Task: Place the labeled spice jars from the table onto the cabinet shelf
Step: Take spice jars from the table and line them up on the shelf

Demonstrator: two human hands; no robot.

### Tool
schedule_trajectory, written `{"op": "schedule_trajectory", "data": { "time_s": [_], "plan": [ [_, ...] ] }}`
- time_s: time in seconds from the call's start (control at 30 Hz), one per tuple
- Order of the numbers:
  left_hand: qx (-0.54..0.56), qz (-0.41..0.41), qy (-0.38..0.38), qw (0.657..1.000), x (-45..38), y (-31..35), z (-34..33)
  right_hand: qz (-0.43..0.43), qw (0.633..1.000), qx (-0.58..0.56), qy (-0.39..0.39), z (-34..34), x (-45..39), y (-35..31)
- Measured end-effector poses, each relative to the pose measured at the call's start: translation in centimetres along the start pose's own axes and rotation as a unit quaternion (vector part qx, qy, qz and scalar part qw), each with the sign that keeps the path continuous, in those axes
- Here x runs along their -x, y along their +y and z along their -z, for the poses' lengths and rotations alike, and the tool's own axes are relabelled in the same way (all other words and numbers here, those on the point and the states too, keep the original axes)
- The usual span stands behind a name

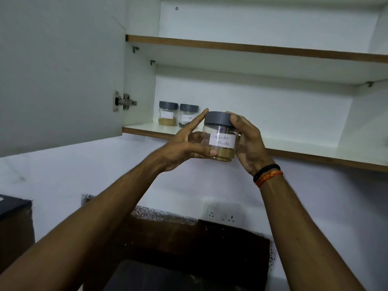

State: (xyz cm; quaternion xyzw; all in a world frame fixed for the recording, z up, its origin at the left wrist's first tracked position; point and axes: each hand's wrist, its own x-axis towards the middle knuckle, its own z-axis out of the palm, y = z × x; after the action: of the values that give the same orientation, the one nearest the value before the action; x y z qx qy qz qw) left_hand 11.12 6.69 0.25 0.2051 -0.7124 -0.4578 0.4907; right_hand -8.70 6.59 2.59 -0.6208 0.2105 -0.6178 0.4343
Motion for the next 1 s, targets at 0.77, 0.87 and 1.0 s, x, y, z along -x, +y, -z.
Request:
{"op": "schedule_trajectory", "data": {
  "time_s": [0.77, 0.87, 1.0],
  "plan": [
    [-0.127, 0.014, 0.055, 0.99, -10.7, 3.0, 5.2, 0.044, 0.998, 0.043, -0.023, 0.5, -8.5, 1.3],
    [-0.132, 0.025, 0.062, 0.989, -11.9, 2.7, 6.2, 0.03, 0.997, 0.069, -0.019, 0.8, -9.6, 1.6],
    [-0.157, 0.032, 0.064, 0.985, -13.9, 3.1, 7.7, 0.01, 0.981, 0.165, 0.105, 2.3, -10.7, 2.8]
  ]
}}
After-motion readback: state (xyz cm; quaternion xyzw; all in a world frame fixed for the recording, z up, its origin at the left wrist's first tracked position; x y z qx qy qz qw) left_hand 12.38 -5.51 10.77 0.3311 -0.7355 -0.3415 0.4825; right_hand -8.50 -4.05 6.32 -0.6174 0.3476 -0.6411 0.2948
